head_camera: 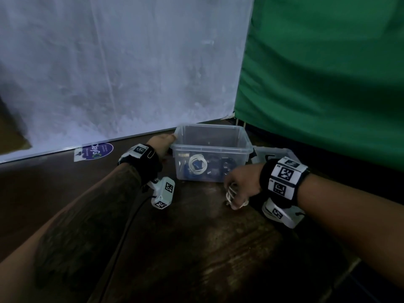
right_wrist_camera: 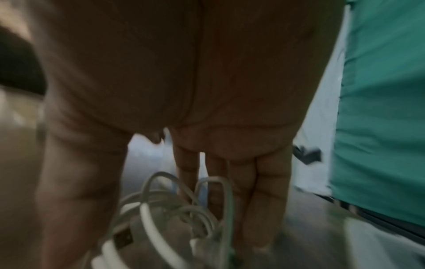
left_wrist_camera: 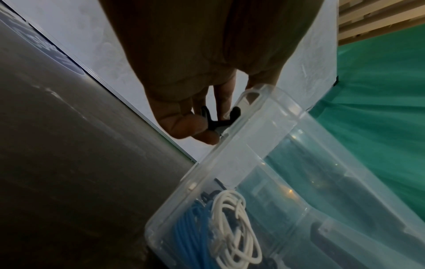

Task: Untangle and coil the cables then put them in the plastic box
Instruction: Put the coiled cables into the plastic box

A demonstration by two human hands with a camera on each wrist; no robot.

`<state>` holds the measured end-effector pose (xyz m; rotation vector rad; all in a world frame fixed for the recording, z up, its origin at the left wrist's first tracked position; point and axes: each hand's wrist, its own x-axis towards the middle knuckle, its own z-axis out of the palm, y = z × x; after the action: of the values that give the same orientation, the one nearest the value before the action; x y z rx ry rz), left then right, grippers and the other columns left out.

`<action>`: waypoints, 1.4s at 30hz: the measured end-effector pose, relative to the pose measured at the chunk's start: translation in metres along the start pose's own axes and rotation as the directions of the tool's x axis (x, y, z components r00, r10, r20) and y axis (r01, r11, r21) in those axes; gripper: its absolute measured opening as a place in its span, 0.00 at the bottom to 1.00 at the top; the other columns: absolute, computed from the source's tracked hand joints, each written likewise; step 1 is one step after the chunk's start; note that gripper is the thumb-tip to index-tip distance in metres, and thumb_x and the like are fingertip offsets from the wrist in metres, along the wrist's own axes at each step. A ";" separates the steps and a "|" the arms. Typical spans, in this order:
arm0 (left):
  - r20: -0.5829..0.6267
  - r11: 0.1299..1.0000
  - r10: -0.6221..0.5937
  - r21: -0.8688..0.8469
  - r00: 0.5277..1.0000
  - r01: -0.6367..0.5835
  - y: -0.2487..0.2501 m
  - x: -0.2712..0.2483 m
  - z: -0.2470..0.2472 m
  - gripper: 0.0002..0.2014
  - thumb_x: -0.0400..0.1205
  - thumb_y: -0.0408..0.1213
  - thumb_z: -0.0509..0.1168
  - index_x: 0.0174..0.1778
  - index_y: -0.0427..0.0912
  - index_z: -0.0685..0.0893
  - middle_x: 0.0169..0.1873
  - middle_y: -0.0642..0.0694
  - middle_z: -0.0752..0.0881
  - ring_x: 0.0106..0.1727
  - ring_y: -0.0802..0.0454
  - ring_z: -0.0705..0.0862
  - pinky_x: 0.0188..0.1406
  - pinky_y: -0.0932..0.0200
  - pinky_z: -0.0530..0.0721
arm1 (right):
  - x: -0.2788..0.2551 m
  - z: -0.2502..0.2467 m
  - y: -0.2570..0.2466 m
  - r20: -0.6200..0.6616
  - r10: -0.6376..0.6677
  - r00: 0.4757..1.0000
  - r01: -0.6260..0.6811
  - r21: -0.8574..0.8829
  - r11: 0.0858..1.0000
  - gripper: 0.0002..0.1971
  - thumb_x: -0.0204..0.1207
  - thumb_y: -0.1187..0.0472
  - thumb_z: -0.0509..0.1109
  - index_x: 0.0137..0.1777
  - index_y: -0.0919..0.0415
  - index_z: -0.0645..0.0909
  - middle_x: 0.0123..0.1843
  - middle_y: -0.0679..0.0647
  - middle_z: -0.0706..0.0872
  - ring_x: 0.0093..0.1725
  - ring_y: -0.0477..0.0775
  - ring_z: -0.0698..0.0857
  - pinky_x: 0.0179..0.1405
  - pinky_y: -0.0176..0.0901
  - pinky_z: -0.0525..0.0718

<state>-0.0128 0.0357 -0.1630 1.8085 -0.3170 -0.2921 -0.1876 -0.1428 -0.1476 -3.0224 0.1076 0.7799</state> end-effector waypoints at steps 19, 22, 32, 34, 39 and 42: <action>-0.012 1.000 -0.014 -0.003 1.000 0.014 -0.013 0.020 0.001 0.20 0.85 0.46 0.60 0.69 0.37 0.79 0.67 0.33 0.81 0.47 0.47 0.80 0.27 0.61 0.81 | 0.070 -0.083 0.023 -0.342 0.166 0.925 -0.130 0.127 0.983 0.35 0.72 0.27 0.66 0.65 0.56 0.85 0.68 0.56 0.84 0.61 0.58 0.83 0.63 0.47 0.78; -0.014 1.000 -0.019 -0.025 1.000 0.018 -0.014 0.021 0.001 0.20 0.85 0.46 0.61 0.69 0.37 0.78 0.67 0.33 0.81 0.34 0.52 0.79 0.19 0.66 0.80 | 0.058 -0.081 0.026 -0.447 0.126 0.885 -0.061 0.157 0.986 0.29 0.74 0.31 0.68 0.57 0.57 0.86 0.59 0.56 0.87 0.58 0.59 0.85 0.59 0.49 0.82; -0.056 0.997 -0.053 0.053 0.997 0.055 -0.009 0.012 0.004 0.22 0.85 0.48 0.61 0.69 0.38 0.78 0.67 0.33 0.81 0.31 0.53 0.78 0.24 0.60 0.80 | -0.042 0.000 0.053 -0.144 0.093 0.985 -0.091 0.021 0.996 0.20 0.69 0.37 0.78 0.49 0.52 0.85 0.47 0.47 0.88 0.47 0.50 0.85 0.52 0.48 0.86; -0.079 0.997 -0.050 0.047 0.996 0.053 -0.007 0.008 0.006 0.21 0.85 0.46 0.61 0.69 0.36 0.78 0.67 0.32 0.81 0.31 0.53 0.78 0.29 0.56 0.80 | -0.041 0.020 0.059 0.002 0.157 0.988 -0.157 -0.006 0.988 0.26 0.68 0.38 0.78 0.59 0.54 0.82 0.51 0.47 0.86 0.51 0.50 0.85 0.54 0.49 0.87; -0.063 0.996 -0.022 0.091 0.998 0.027 -0.004 -0.007 0.009 0.21 0.85 0.46 0.60 0.69 0.34 0.78 0.66 0.30 0.81 0.29 0.52 0.77 0.11 0.68 0.75 | -0.040 0.034 0.052 0.059 0.173 0.983 -0.172 -0.024 0.985 0.33 0.68 0.46 0.82 0.70 0.59 0.78 0.63 0.54 0.84 0.59 0.54 0.84 0.46 0.43 0.83; -0.039 0.990 0.001 0.143 0.999 0.004 -0.001 -0.017 0.007 0.19 0.85 0.42 0.61 0.68 0.35 0.78 0.65 0.31 0.82 0.30 0.51 0.77 0.13 0.67 0.75 | -0.042 0.035 0.042 0.060 0.156 0.986 -0.154 -0.037 0.987 0.28 0.68 0.47 0.82 0.65 0.59 0.82 0.59 0.55 0.86 0.56 0.54 0.85 0.41 0.42 0.82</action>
<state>-0.0310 0.0359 -0.1655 1.9535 -0.3156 -0.2396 -0.2440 -0.1811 -0.1582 -3.0446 0.3354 0.8947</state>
